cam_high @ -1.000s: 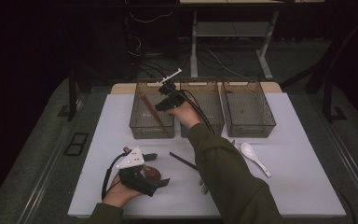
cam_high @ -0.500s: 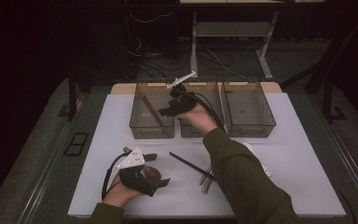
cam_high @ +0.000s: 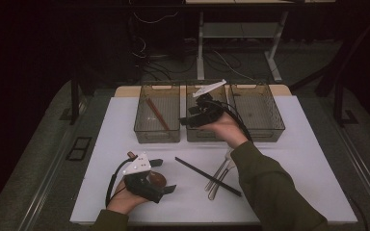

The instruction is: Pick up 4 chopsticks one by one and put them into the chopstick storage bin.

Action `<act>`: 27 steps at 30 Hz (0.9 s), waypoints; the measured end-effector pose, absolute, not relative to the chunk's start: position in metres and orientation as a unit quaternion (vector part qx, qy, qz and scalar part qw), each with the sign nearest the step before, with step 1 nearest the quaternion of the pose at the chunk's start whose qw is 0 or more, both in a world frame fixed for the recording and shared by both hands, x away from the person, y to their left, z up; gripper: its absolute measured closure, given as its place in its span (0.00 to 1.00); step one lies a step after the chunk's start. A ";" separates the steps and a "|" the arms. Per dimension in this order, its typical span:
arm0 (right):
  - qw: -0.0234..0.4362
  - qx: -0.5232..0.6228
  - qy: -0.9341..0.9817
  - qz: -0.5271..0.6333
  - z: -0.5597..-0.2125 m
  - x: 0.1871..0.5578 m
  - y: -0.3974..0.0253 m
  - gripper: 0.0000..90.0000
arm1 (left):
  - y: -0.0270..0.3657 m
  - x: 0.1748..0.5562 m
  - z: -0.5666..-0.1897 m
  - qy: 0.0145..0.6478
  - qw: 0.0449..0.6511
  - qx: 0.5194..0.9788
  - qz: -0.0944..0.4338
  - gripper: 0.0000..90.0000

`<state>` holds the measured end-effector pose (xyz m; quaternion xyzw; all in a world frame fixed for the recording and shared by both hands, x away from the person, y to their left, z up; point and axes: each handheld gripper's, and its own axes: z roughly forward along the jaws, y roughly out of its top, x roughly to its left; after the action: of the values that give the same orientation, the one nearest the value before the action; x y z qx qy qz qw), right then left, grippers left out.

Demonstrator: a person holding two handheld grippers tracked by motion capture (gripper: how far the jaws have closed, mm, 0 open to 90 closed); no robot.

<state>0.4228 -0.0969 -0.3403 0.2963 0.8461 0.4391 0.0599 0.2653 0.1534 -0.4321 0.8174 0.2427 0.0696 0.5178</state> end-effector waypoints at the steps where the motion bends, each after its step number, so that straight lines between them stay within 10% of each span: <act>1: 0.060 0.297 0.845 0.441 -0.340 0.421 -0.100 0.40 | 0.154 0.265 -0.432 0.244 0.518 0.817 0.071 0.00; 27: 0.057 0.269 0.844 0.460 -0.355 0.363 -0.161 0.35 | 0.155 0.266 -0.434 0.251 0.513 0.818 0.074 0.00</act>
<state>0.3629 -0.1613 -0.3549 0.2690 0.8441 0.4603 0.0574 0.2661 0.1548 -0.4337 0.8178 0.2511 0.0738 0.5125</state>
